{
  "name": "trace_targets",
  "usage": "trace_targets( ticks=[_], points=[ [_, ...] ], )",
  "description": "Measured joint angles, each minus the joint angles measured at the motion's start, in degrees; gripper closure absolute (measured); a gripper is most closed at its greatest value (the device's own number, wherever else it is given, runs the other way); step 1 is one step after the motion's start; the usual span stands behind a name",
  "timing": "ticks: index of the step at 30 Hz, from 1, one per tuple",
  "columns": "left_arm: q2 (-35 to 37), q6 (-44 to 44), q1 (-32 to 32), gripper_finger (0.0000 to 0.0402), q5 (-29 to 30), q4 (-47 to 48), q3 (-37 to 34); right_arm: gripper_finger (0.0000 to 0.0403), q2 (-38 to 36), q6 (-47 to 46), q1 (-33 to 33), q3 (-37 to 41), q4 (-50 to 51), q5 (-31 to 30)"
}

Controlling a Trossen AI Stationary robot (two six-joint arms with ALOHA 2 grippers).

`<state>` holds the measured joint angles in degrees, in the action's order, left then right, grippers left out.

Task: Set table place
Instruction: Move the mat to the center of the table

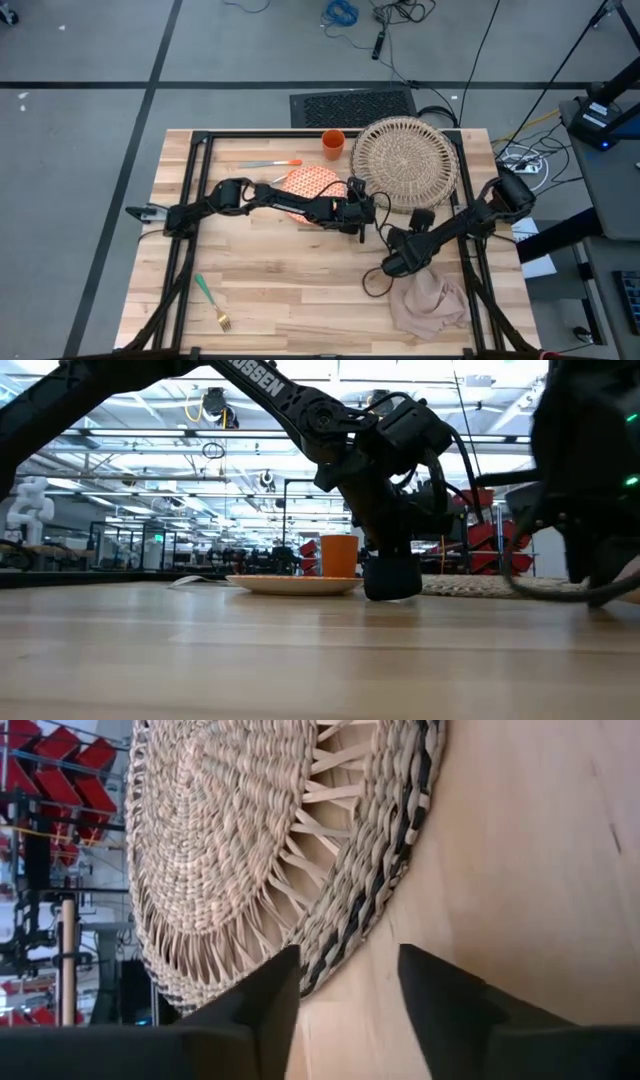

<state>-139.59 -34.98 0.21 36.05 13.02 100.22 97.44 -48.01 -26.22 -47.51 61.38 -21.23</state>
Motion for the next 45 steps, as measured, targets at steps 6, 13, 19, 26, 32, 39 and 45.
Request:
trace_targets(
  ticks=[6, 13, 19, 26, 32, 39, 45],
  points=[
    [0.0, 0.0, 0.0, 0.021, 0.2, -0.2, 0.0, 0.0197, -1.8, 0.7, -1.7, 2.3, 0.5, 2.1],
    [0.0, 0.0, 0.0, 0.021, 0.3, -0.3, 0.0, 0.0171, -6.4, 0.5, -2.0, 8.5, -2.0, 0.5],
    [0.0, -0.2, -0.1, 0.021, 0.7, -0.7, -0.1, 0.0169, -10.0, 1.7, -0.5, 11.8, -2.5, -2.0],
    [0.0, -0.2, -0.2, 0.021, 0.9, -2.3, -0.2, 0.0169, -13.9, 4.6, 1.5, 15.3, -6.0, -2.2],
    [0.0, -0.1, -0.3, 0.021, 0.9, -2.8, -0.1, 0.0169, -16.1, 3.7, 1.6, 15.6, -6.2, 0.1],
    [-0.1, 0.2, -0.4, 0.021, 0.9, -3.8, -0.1, 0.017, -15.4, 4.2, 1.8, 15.5, -6.5, 1.3],
    [-0.1, 0.3, -0.4, 0.021, 0.9, -3.7, -0.1, 0.017, -15.1, 4.6, 1.2, 15.5, -6.6, 1.7]
  ],
)
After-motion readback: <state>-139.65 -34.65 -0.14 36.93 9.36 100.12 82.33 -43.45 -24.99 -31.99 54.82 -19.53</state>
